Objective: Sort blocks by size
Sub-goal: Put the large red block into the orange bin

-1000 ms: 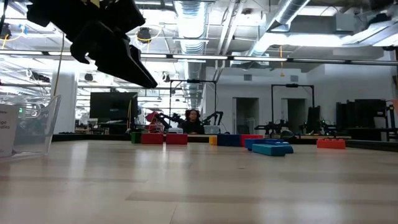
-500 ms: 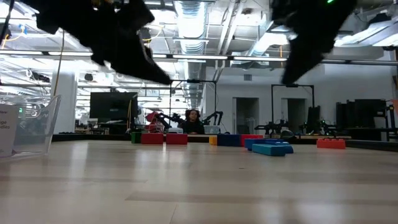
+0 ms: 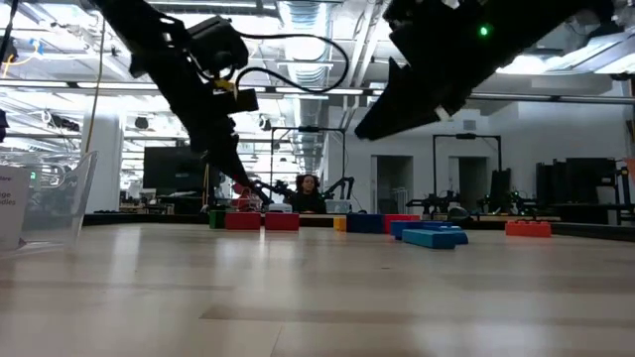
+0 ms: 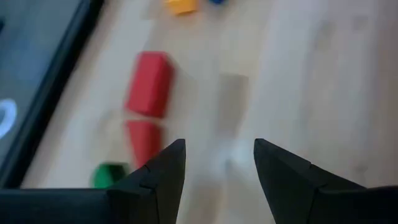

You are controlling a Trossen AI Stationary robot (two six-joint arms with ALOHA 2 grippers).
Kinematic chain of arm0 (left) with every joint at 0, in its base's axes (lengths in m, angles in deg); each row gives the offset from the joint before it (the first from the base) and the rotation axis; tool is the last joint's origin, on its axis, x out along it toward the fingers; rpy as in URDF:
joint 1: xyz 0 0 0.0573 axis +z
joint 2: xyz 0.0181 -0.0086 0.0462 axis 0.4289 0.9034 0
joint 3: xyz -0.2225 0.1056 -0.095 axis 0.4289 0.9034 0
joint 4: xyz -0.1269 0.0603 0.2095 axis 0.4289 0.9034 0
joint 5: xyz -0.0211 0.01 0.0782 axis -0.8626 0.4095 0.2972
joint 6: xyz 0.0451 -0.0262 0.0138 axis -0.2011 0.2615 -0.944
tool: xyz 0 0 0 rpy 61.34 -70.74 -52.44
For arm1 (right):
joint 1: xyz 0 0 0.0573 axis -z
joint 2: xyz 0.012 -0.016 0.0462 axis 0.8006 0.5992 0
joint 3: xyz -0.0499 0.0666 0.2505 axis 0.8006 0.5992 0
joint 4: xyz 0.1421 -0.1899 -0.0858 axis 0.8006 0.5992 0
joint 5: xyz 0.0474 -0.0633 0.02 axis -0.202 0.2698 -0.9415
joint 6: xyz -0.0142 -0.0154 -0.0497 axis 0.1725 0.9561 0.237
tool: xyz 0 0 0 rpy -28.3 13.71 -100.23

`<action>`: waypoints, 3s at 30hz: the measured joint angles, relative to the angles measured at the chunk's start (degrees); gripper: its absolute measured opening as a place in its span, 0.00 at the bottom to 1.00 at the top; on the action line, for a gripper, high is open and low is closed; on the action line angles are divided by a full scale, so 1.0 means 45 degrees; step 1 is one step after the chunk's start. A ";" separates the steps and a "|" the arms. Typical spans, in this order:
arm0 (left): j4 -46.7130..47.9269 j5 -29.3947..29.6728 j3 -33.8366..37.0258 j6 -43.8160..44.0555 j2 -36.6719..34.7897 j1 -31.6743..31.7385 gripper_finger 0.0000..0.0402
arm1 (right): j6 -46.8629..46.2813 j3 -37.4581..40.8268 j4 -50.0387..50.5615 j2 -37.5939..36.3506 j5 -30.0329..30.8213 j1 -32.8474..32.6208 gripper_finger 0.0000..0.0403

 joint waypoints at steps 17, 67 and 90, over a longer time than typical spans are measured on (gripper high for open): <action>0.0882 -0.1344 -0.2433 -0.1555 0.3054 0.3370 0.46 | 0.0882 -0.0005 -0.0773 0.0716 -0.0671 0.0255 0.43; 0.1078 -0.2400 -0.3031 -0.2549 0.0606 -0.3570 0.13 | 0.5992 -0.1155 -0.2950 0.0692 -0.0660 0.0484 0.52; -0.0254 -0.2138 -0.3022 -0.2223 0.0776 -0.4512 0.13 | 0.5997 -0.1313 -0.2991 0.0687 -0.0665 0.0654 0.54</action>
